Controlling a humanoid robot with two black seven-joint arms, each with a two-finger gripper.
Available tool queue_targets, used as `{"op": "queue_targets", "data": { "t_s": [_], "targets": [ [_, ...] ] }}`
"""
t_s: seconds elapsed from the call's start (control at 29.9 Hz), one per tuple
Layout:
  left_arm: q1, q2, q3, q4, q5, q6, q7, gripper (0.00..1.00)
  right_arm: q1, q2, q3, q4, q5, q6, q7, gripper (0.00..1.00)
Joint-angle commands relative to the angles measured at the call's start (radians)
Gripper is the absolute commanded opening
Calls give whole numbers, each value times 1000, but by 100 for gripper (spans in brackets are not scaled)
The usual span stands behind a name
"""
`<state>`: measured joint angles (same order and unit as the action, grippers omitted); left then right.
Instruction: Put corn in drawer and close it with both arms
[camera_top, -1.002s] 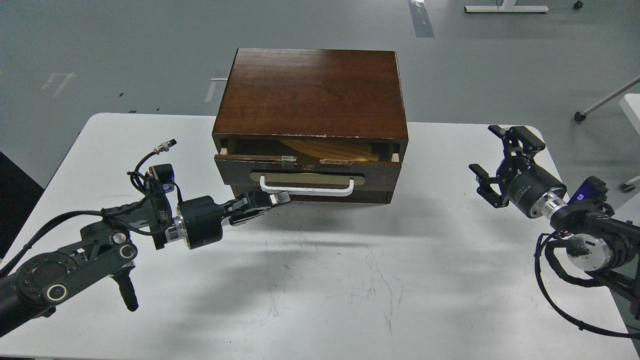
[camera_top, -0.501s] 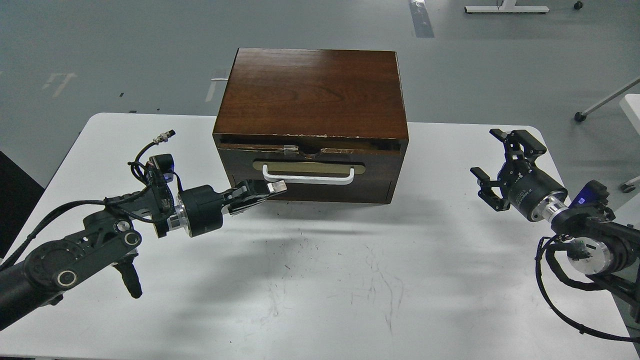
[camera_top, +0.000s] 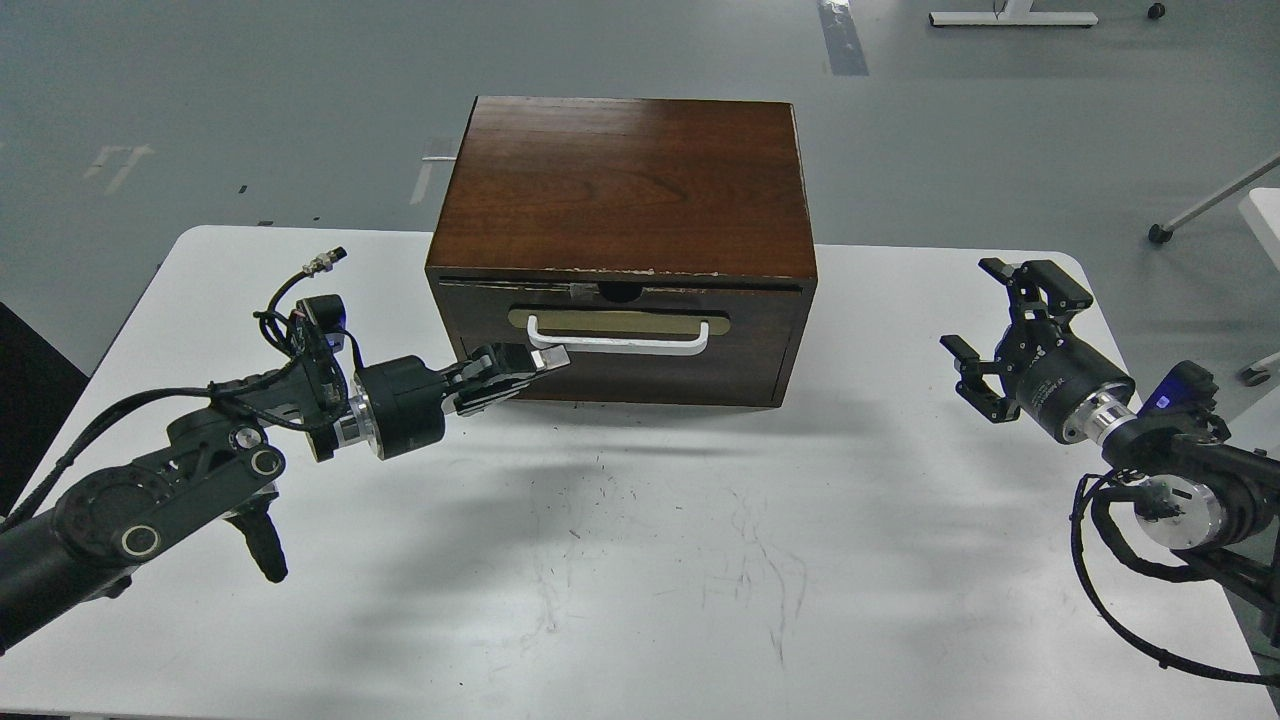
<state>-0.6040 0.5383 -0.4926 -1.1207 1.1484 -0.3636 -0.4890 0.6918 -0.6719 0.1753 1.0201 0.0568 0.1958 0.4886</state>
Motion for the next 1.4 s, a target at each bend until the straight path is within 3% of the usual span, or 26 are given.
{"op": "queue_targets", "data": {
  "t_s": [0.0, 0.53, 0.74, 0.77, 0.8, 0.84, 0.87, 0.9, 0.94, 0.97, 1.24, 1.37],
  "targets": [
    [-5, 0, 0, 10, 1, 0, 0, 0, 0, 0, 0, 0, 0, -1, 0, 96],
    [-23, -9, 5, 19, -9, -37, 0, 0, -5, -12, 0, 6, 0, 2, 0, 96],
    [0, 83, 12, -69, -56, -125, 0, 0, -5, -17, 3, 6, 0, 5, 0, 96],
    [16, 107, 9, -95, -70, -125, 0, 4, -5, -18, 4, 6, 0, 5, 0, 96],
    [27, 129, 2, -118, -93, -125, 0, 16, -5, -23, 6, 6, 0, 5, 0, 96],
    [27, 129, 2, -119, -93, -125, 0, 16, -5, -23, 6, 6, 0, 5, 0, 96],
    [27, 150, 0, -137, -132, -125, 0, 33, -5, -23, 6, 6, 0, 5, 0, 96],
    [29, 175, -3, -157, -186, -125, 0, 58, -3, -23, 6, 6, 0, 5, 0, 96],
    [29, 187, -7, -166, -217, -125, 0, 71, -3, -23, 7, 6, 0, 7, 0, 96],
    [29, 213, -24, -184, -293, -125, 0, 98, -2, -23, 7, 6, 0, 5, 0, 96],
    [29, 291, -211, -183, -728, -125, 0, 98, 3, -15, 24, -1, 0, -1, 0, 96],
    [29, 302, -228, -90, -847, -125, 0, 98, 5, -11, 30, -1, 0, -1, 0, 98]
  ]
}}
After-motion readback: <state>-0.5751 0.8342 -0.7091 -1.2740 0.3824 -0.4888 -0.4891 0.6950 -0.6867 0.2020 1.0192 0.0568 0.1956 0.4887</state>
